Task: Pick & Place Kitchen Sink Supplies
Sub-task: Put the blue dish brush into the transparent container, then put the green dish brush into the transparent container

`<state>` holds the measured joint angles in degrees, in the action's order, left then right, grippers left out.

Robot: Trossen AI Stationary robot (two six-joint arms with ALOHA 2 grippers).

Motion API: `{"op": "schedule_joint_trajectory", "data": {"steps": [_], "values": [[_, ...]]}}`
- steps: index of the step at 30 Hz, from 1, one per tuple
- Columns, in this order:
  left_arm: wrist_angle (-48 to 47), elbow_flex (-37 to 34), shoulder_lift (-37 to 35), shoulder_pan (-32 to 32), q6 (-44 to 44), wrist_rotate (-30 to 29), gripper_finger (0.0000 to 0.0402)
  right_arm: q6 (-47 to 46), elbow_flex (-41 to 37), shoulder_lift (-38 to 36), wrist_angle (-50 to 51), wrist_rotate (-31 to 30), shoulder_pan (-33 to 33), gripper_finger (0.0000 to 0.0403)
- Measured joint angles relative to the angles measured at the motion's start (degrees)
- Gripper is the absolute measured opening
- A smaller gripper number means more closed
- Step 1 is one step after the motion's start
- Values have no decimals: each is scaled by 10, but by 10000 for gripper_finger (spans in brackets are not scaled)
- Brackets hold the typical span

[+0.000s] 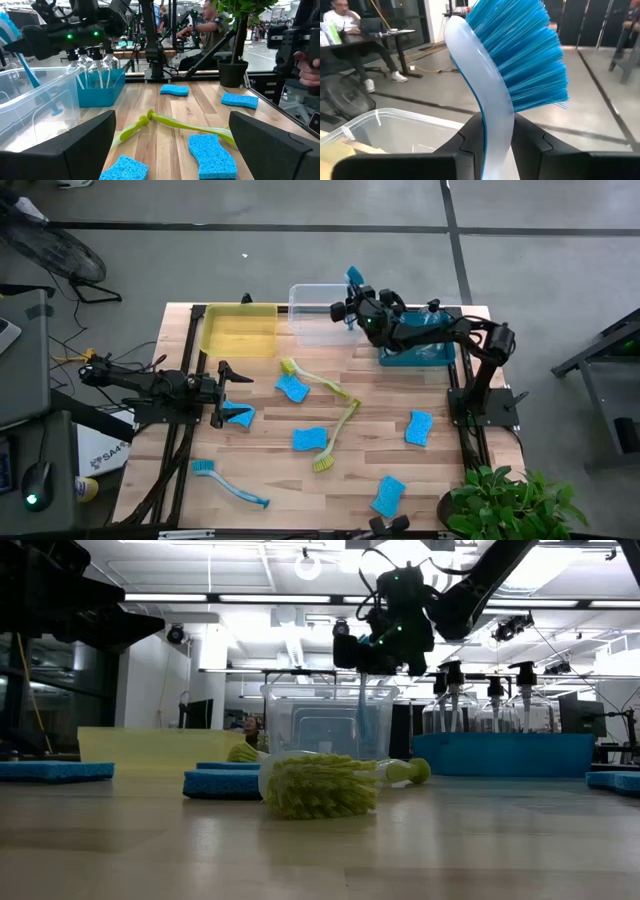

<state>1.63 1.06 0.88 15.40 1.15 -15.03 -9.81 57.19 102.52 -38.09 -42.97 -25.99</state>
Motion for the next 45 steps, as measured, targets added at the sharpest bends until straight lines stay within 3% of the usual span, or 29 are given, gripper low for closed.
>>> {"op": "schedule_joint_trajectory", "data": {"steps": [20,45], "values": [[0,0,0,0,0,0,382,-56,0,0,63,45,-14,78],[0,0,0,0,0,0,382,-56,0,-11,97,74,-6,151]]}}
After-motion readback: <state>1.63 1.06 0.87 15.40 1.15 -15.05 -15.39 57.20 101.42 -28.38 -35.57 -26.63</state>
